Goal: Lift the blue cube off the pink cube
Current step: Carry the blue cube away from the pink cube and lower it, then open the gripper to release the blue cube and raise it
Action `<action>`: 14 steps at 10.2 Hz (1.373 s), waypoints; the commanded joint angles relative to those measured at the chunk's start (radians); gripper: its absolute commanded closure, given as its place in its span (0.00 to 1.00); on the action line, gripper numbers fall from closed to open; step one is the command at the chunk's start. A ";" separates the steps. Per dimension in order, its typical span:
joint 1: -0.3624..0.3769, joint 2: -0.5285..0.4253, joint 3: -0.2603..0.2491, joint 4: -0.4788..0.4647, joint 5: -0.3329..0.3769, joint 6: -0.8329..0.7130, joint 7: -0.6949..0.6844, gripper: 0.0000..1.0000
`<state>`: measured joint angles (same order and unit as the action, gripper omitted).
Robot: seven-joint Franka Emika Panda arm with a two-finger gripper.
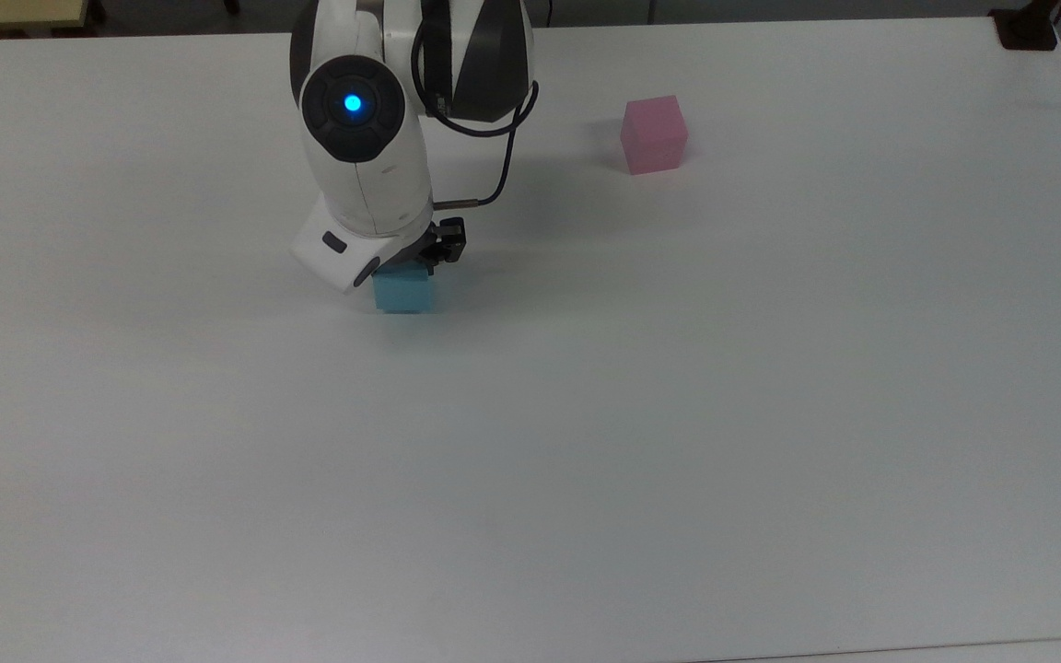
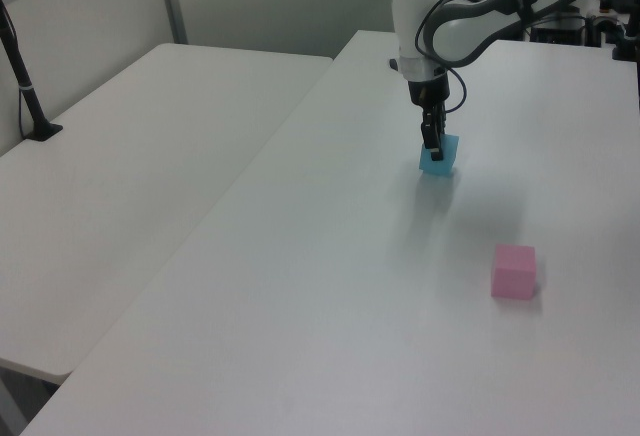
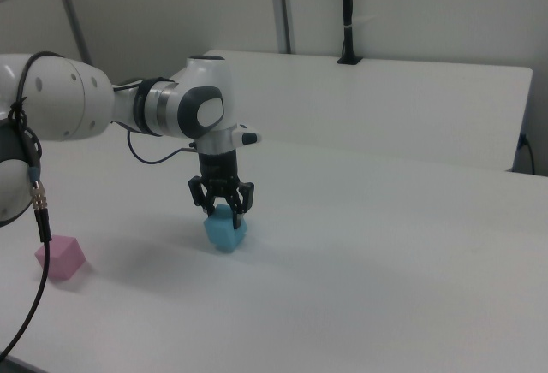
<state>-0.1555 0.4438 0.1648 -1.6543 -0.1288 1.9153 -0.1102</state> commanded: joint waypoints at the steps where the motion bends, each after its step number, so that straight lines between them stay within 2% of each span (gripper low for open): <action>1: 0.014 0.006 -0.019 0.013 -0.012 0.010 0.015 0.00; 3: 0.011 0.004 -0.019 0.011 -0.011 0.010 0.029 0.00; 5: 0.010 -0.037 -0.019 0.013 -0.008 -0.002 0.107 0.00; 7: 0.011 -0.159 -0.019 0.018 0.001 -0.073 0.241 0.00; 9: 0.011 -0.291 -0.022 0.018 0.029 -0.181 0.274 0.00; 11: 0.033 -0.411 -0.095 0.018 0.133 -0.315 0.276 0.00; 12: 0.042 -0.463 -0.122 0.016 0.141 -0.353 0.276 0.00; 14: 0.115 -0.514 -0.200 0.005 0.141 -0.372 0.238 0.00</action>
<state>-0.1207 -0.0103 0.0442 -1.6067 -0.0026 1.5454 0.1499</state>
